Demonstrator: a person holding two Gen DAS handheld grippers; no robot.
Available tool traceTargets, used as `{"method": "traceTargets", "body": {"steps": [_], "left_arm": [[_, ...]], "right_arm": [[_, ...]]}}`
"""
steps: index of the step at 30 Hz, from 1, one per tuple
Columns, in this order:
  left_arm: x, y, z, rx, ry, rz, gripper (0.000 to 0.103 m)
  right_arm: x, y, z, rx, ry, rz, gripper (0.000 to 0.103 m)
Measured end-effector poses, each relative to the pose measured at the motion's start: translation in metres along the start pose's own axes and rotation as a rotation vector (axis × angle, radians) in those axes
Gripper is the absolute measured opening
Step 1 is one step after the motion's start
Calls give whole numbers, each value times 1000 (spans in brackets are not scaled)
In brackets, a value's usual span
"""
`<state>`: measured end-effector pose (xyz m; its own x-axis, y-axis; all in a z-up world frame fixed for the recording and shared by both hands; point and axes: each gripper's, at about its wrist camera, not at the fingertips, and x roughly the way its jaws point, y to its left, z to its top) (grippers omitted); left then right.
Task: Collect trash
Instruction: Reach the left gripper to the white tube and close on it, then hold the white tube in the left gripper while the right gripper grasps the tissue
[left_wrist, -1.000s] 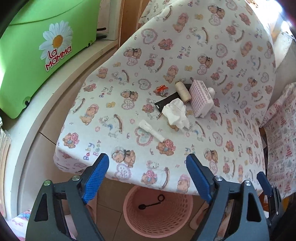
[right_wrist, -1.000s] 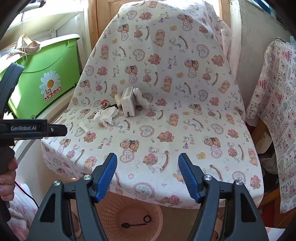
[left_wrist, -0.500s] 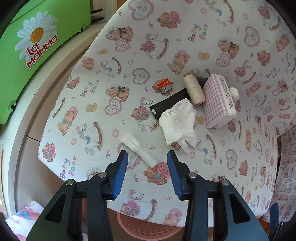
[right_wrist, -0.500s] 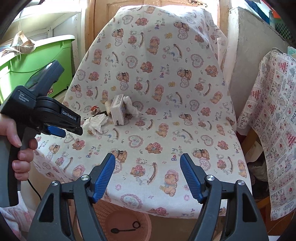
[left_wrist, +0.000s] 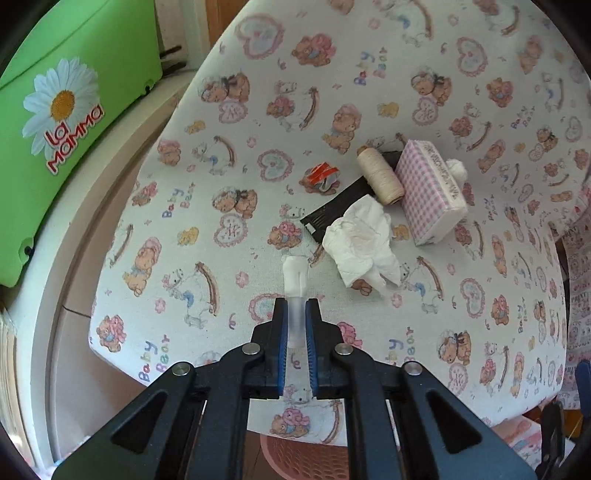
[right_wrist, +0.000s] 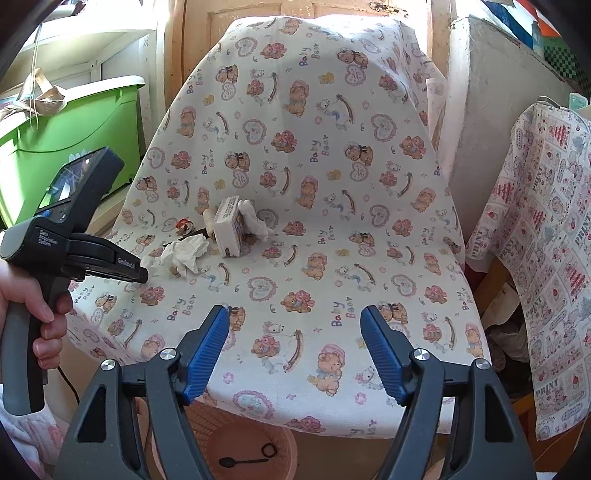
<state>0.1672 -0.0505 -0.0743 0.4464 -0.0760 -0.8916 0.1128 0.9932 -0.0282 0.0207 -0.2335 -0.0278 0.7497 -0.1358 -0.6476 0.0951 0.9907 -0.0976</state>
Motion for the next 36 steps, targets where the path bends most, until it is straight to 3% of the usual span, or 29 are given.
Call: {"method": "traceTargets", "body": {"steps": [7, 13, 17, 19, 20, 23, 27, 36], "left_arm": [[-52, -1, -27, 132, -201, -52, 8], [-68, 10, -28, 138, -292, -100, 9], [-66, 12, -34, 152, -313, -53, 9], [-59, 17, -37, 101, -282, -24, 8], [-58, 21, -37, 66, -269, -48, 8], [-56, 33, -35, -19, -248, -123, 8], [-58, 35, -30, -13, -270, -107, 9], [-51, 37, -21, -30, -268, -111, 9]], "right_arm": [[-4, -10, 1, 70, -16, 61, 75], [-9, -16, 29, 114, -58, 199, 75], [2, -25, 52, 141, -53, 318, 75], [15, -30, 62, 170, -32, 361, 69], [23, -31, 66, 177, -22, 370, 64], [45, -26, 78, 160, 6, 377, 56], [77, -15, 93, 145, 44, 405, 45], [142, 1, 109, 241, 117, 393, 39]]}}
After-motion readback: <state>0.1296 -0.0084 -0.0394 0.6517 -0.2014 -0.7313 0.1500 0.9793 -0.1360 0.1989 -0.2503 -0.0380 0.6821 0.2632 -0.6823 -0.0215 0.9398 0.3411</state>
